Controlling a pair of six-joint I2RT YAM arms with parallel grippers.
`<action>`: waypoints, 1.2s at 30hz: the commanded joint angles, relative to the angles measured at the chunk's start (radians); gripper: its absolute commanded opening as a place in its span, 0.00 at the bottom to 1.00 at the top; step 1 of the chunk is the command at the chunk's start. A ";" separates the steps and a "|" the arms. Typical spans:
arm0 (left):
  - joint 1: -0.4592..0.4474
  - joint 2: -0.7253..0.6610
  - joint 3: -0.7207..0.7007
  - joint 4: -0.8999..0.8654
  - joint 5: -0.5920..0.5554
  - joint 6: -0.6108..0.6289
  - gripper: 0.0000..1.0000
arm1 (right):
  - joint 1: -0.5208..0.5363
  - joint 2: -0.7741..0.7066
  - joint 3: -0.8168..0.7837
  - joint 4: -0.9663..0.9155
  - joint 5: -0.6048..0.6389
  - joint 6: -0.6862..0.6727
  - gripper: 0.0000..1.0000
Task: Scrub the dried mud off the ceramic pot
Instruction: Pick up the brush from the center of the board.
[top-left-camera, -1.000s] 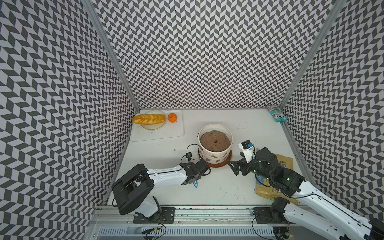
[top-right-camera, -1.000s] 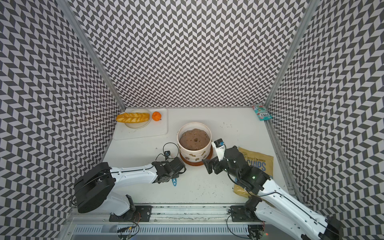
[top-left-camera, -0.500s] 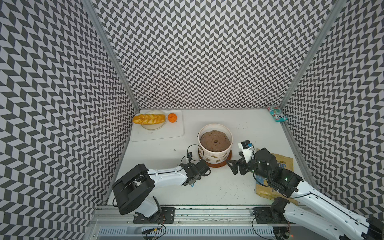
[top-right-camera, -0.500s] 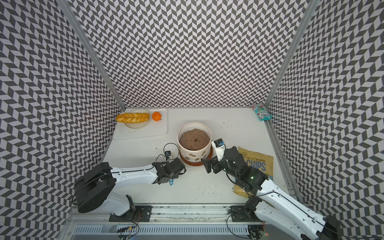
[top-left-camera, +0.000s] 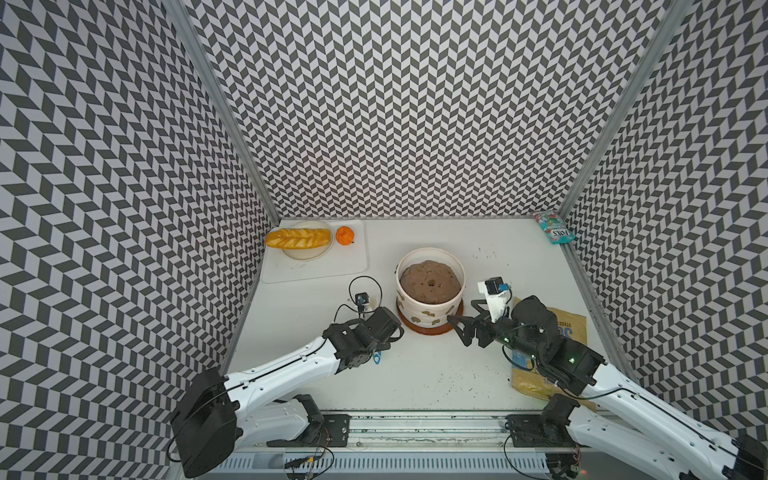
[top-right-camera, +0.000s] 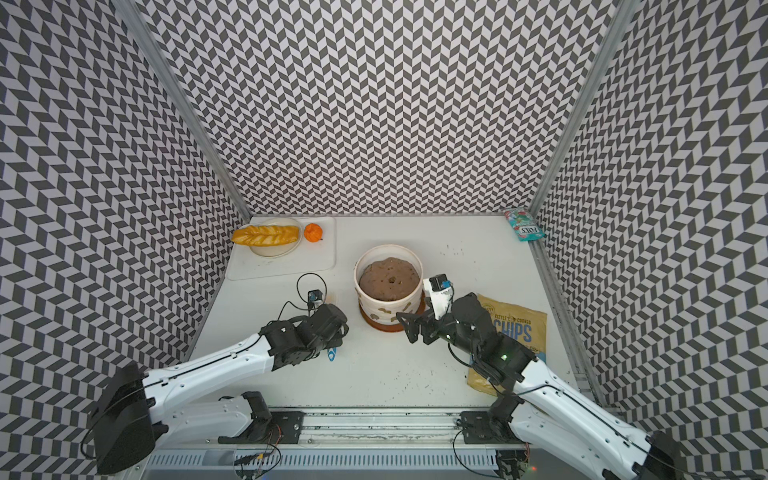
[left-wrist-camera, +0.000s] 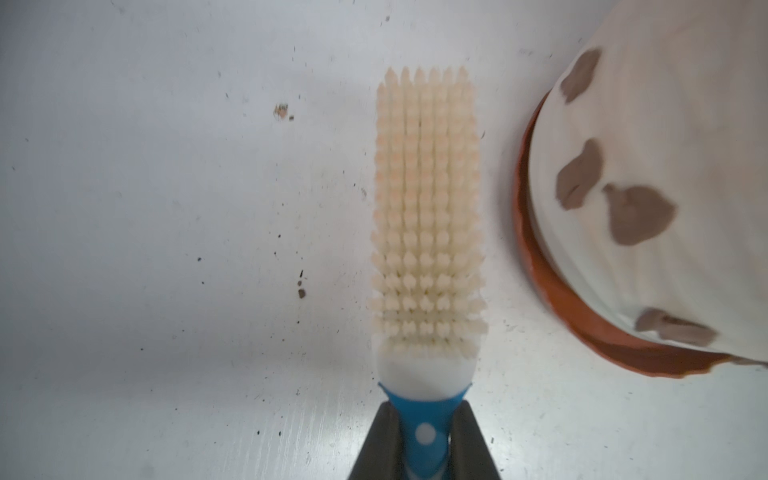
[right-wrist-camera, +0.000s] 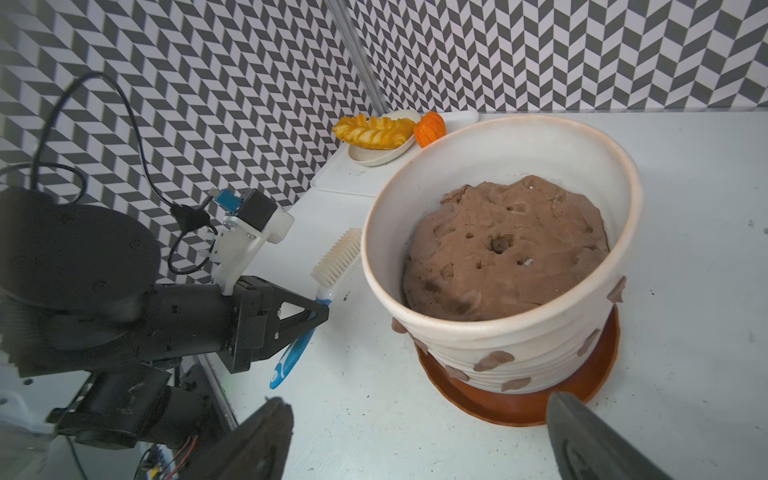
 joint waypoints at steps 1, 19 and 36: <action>0.031 -0.089 0.117 -0.055 -0.061 0.043 0.03 | 0.003 0.016 0.043 0.118 -0.097 0.045 1.00; 0.060 -0.150 0.241 0.470 0.148 0.037 0.04 | 0.146 0.278 0.241 0.332 -0.094 0.071 0.90; 0.043 -0.119 0.211 0.602 0.215 0.035 0.06 | 0.160 0.457 0.386 0.334 0.011 0.064 0.57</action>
